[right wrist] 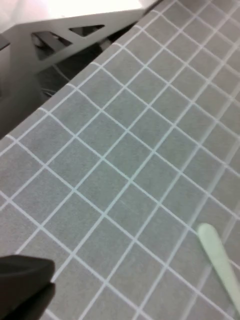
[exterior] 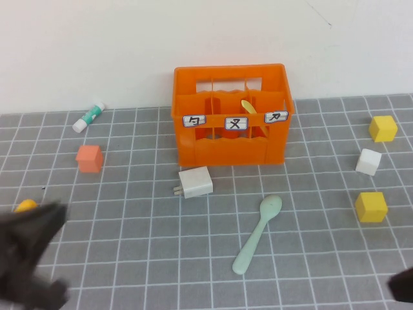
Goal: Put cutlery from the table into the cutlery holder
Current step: Pick up the spoon
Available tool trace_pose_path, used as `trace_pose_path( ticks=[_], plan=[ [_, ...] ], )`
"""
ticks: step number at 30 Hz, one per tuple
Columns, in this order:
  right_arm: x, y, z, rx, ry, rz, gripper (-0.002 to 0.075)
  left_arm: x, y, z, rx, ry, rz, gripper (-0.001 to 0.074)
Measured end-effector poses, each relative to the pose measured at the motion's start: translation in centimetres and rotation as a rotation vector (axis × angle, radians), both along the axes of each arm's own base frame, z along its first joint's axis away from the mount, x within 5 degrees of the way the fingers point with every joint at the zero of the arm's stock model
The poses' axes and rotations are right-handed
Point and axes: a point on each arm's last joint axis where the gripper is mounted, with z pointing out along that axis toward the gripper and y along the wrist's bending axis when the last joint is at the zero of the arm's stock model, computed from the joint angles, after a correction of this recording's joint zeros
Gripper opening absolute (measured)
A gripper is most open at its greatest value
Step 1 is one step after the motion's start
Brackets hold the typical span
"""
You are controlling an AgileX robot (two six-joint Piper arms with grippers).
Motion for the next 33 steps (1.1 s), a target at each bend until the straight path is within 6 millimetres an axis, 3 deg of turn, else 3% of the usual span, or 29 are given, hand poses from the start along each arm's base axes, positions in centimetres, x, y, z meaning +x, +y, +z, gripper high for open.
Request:
trace_pose_path(
  ticks=[5,11,17,24,29,33],
  plan=[
    [2.9,2.6,-1.3,-0.110,0.092,0.044,-0.0003,-3.3,2.8,-0.2,0.065,0.035,0.074,0.0001],
    [6.0,7.7,-2.7,-0.279,0.127,0.107,-0.0003,-6.0,5.3,-0.5,0.173,0.012,0.125,0.0001],
    [9.8,11.2,-4.2,-0.263,0.127,0.073,-0.0003,-7.8,6.4,-0.2,0.134,-0.110,0.120,0.0000],
    [12.6,13.1,-6.6,-0.179,0.242,-0.013,0.0002,-8.1,6.3,-2.6,0.091,-0.119,0.105,0.0000],
    [14.3,14.7,-7.9,-0.199,0.310,-0.097,0.0075,-8.8,6.3,-3.3,0.012,-0.187,0.079,0.0000],
    [15.3,16.1,-8.6,-0.286,0.308,-0.180,0.0214,-9.0,6.4,-3.3,-0.001,-0.214,0.075,0.0000]
  ],
)
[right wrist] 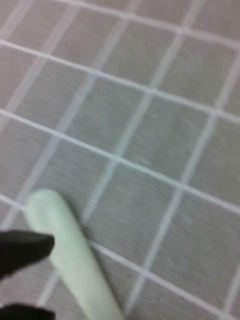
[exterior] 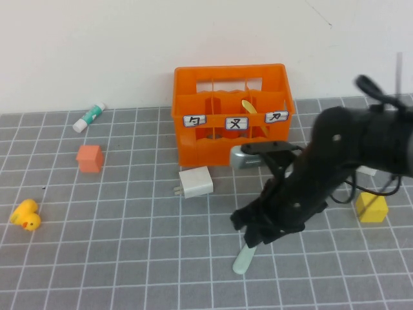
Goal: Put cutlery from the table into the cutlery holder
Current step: Pick up the spoon
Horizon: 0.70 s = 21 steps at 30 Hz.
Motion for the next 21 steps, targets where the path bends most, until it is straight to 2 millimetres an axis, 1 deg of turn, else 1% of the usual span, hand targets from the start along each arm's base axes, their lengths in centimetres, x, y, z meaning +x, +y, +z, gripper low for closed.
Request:
trace_pose_path(
  ticks=[3,4,6,10,14,17,21],
  plan=[
    [0.6,0.8,-0.3,-0.053,-0.005,-0.069,0.0328,0.1,-0.1,-0.1,0.001,-0.004,-0.002,0.0000],
    [0.7,0.9,-0.4,-0.071,-0.008,-0.095,0.0357,0.1,-0.1,-0.2,0.003,-0.001,-0.002,0.0000],
    [0.9,0.9,-0.6,-0.109,-0.020,-0.136,0.0387,0.2,-0.2,-0.3,0.002,-0.006,-0.007,0.0000],
    [1.2,0.7,-0.6,-0.158,-0.049,-0.194,0.0408,0.2,-0.2,-0.4,0.002,-0.009,-0.009,0.0001],
    [1.4,0.6,-0.8,-0.169,-0.049,-0.221,0.0410,0.2,-0.2,-0.4,0.001,-0.016,-0.011,0.0001],
    [1.4,0.8,-1.5,-0.177,-0.034,-0.228,0.0411,0.2,-0.3,-0.3,-0.001,-0.020,-0.012,0.0001],
    [1.0,1.6,-2.7,-0.197,-0.001,-0.214,0.0411,0.2,-0.3,-0.3,-0.004,-0.018,-0.011,0.0001]
  ],
)
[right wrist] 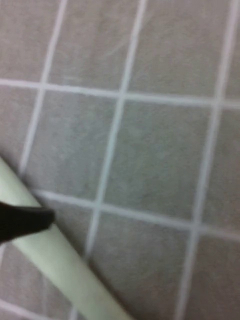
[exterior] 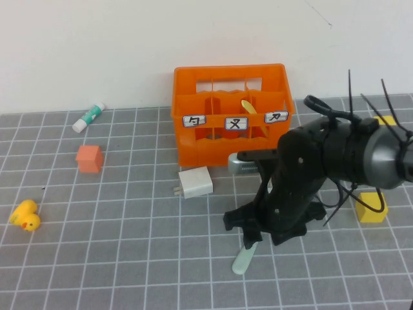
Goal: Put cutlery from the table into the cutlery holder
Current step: Pick up the spoon
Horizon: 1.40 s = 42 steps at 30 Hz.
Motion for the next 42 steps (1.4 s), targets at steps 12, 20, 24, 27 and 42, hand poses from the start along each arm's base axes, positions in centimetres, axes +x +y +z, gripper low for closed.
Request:
trace_pose_path(
  ticks=[12,20,24,27,42],
  plan=[
    [-0.8,0.8,-0.2,-0.075,0.000,0.063,0.0411,0.0,0.0,0.0,0.000,0.000,0.000,0.0000],
    [-1.5,-0.6,-0.3,-0.257,0.064,0.130,0.0412,0.0,0.0,0.0,-0.001,-0.001,0.000,0.0000],
    [-1.4,-0.5,-0.3,-0.257,0.052,0.195,0.0412,0.0,0.0,0.0,-0.003,0.000,0.000,0.0000],
    [-1.4,-0.5,-0.3,-0.257,0.041,0.264,0.0412,0.0,0.0,0.0,-0.003,0.000,0.000,0.0000],
    [-1.4,-0.2,-0.4,-0.241,0.025,0.450,0.0214,0.0,0.0,0.0,-0.002,-0.001,0.001,0.0000]
  ],
)
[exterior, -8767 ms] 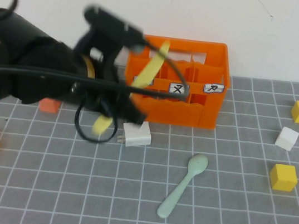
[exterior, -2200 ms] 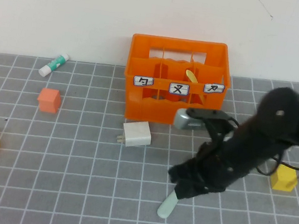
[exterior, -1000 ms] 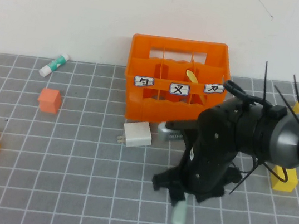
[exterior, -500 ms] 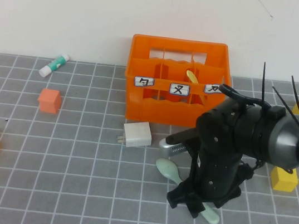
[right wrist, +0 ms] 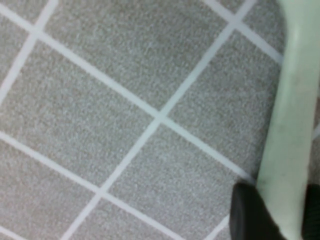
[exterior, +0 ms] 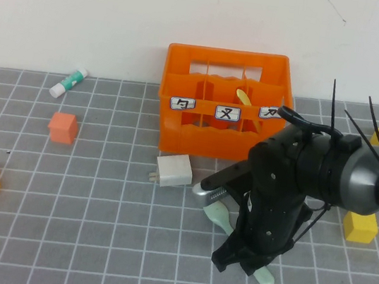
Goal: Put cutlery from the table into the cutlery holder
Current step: Pick up the spoon
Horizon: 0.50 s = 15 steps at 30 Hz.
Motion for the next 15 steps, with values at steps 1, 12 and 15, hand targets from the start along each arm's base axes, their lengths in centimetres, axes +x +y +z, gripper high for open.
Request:
trace_pose_path(
  ticks=[1,12,15],
  plan=[
    [-0.01,0.01,0.00,0.001,0.001,0.004,0.0197,0.00,0.00,0.00,0.000,0.000,0.000,0.0000],
    [0.03,0.05,0.00,0.004,-0.003,0.020,0.0196,0.00,0.00,0.00,-0.002,0.001,0.000,0.0000],
    [0.03,0.05,0.16,0.013,-0.014,0.022,0.0196,0.01,0.02,0.01,0.001,-0.001,0.002,0.0000]
  ],
)
